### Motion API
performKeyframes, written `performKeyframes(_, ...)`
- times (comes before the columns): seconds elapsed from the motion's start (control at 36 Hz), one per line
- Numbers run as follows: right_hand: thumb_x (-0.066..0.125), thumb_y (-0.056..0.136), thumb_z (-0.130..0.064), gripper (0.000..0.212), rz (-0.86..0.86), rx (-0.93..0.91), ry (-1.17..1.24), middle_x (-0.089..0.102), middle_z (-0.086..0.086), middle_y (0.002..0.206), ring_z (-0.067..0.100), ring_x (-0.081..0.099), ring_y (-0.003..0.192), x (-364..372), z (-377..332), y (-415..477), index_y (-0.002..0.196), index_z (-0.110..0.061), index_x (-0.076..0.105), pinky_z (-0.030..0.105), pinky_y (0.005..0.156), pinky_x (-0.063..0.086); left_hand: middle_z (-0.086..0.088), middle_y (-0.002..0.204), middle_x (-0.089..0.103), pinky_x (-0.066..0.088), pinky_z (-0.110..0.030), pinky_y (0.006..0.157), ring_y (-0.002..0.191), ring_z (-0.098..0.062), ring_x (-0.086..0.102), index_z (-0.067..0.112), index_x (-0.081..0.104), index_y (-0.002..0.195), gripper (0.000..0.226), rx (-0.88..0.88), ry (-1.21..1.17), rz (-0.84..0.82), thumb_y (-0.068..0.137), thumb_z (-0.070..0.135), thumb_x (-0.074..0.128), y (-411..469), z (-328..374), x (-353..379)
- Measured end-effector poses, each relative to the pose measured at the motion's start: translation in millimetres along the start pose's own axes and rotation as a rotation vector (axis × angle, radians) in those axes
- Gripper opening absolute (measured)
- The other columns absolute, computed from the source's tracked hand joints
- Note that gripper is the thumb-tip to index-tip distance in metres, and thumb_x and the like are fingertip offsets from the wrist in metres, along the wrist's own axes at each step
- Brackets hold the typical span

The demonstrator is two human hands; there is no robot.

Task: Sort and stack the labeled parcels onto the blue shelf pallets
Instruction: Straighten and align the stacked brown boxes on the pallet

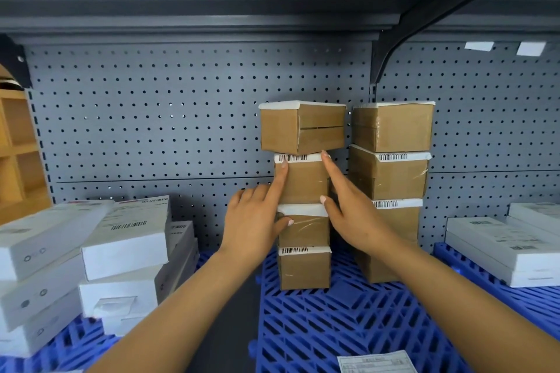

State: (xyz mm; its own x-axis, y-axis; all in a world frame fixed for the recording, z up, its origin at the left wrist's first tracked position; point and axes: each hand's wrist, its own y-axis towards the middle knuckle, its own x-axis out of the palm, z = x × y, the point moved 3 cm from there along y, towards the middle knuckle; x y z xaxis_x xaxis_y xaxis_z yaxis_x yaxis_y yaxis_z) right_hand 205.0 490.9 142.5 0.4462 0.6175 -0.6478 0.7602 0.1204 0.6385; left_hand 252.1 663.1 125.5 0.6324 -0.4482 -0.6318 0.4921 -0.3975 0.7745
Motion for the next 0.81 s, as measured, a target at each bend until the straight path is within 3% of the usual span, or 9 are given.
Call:
performKeyframes(0.11, 0.05, 0.097, -0.021, 0.077, 0.096, -0.056, -0.091, -0.006, -0.009, 0.159, 0.013, 0.012, 0.144, -2.9, -5.2, -1.0, 0.145, -0.048, -0.003, 0.027, 0.108, 0.027, -0.003, 0.114, 0.06, 0.044, -0.037, 0.088, 0.101, -0.024, 0.058, 0.027, 0.005, 0.153, 0.096, -0.011, -0.014, 0.049, 0.082, 0.058, 0.061, -0.6, -3.3, -6.0)
performKeyframes(0.22, 0.051, 0.097, -0.026, 0.073, 0.186, -0.186, -0.24, -0.009, -0.006, 0.159, 0.018, 0.006, 0.146, -12.4, -23.9, 3.2, 0.145, -0.05, 0.0, 0.028, 0.105, 0.024, -0.007, 0.113, 0.059, 0.049, -0.041, 0.079, 0.097, -0.027, 0.059, 0.021, 0.02, 0.153, 0.089, 0.016, 0.027, 0.132, 0.08, 0.061, 0.052, 7.4, -13.4, -20.8)
performKeyframes(0.36, 0.048, 0.098, -0.032, 0.065, 0.178, -0.203, -0.335, -0.006, 0.005, 0.16, 0.027, 0.007, 0.146, -21.3, -48.6, 19.7, 0.148, -0.045, 0.009, 0.04, 0.11, 0.027, -0.014, 0.13, 0.053, 0.047, -0.046, 0.089, 0.112, -0.032, 0.056, 0.023, 0.012, 0.153, 0.096, -0.01, 0.036, 0.105, 0.077, 0.07, 0.046, 26.4, -24.1, -36.7)
performKeyframes(0.47, 0.049, 0.096, -0.033, 0.06, 0.137, -0.185, -0.407, -0.011, 0.006, 0.159, 0.026, 0.002, 0.146, -19.9, -53.0, 29.4, 0.149, -0.038, 0.02, 0.047, 0.112, 0.03, -0.016, 0.152, 0.032, 0.036, -0.048, 0.104, 0.133, -0.032, 0.04, 0.031, -0.005, 0.152, 0.115, 0.03, 0.026, -0.022, 0.061, 0.086, 0.04, 39.1, -22.8, -41.8)
performKeyframes(0.53, 0.049, 0.096, -0.034, 0.061, 0.126, -0.165, -0.418, -0.012, 0.005, 0.159, 0.026, 0.007, 0.145, -19.6, -51.4, 30.2, 0.15, -0.037, 0.019, 0.045, 0.11, 0.033, -0.016, 0.156, 0.022, 0.03, -0.046, 0.109, 0.138, -0.032, 0.033, 0.036, -0.013, 0.149, 0.118, 0.035, 0.025, -0.069, 0.059, 0.086, 0.045, 43.9, -21.8, -44.5)
performKeyframes(0.64, 0.05, 0.096, -0.032, 0.062, 0.126, -0.135, -0.386, -0.007, 0.005, 0.16, 0.023, 0.041, 0.126, -22.1, -46.9, 26.5, 0.149, -0.037, 0.019, 0.037, 0.095, 0.043, -0.013, 0.157, 0.019, 0.028, -0.045, 0.11, 0.14, -0.029, 0.029, 0.044, -0.023, 0.143, 0.119, 0.006, -0.028, -0.107, 0.056, 0.088, 0.045, 52.7, -26.3, -45.6)
performKeyframes(0.81, 0.05, 0.096, -0.033, 0.064, 0.091, -0.09, -0.261, 0.0, -0.008, 0.16, 0.021, 0.04, 0.129, -27.5, -38.3, 21.1, 0.149, -0.037, 0.014, 0.029, 0.097, 0.037, -0.01, 0.157, 0.02, 0.032, -0.044, 0.11, 0.139, -0.03, 0.029, 0.046, -0.021, 0.144, 0.112, 0.03, -0.162, -0.104, 0.062, 0.084, 0.044, 58.6, -23.5, -42.6)
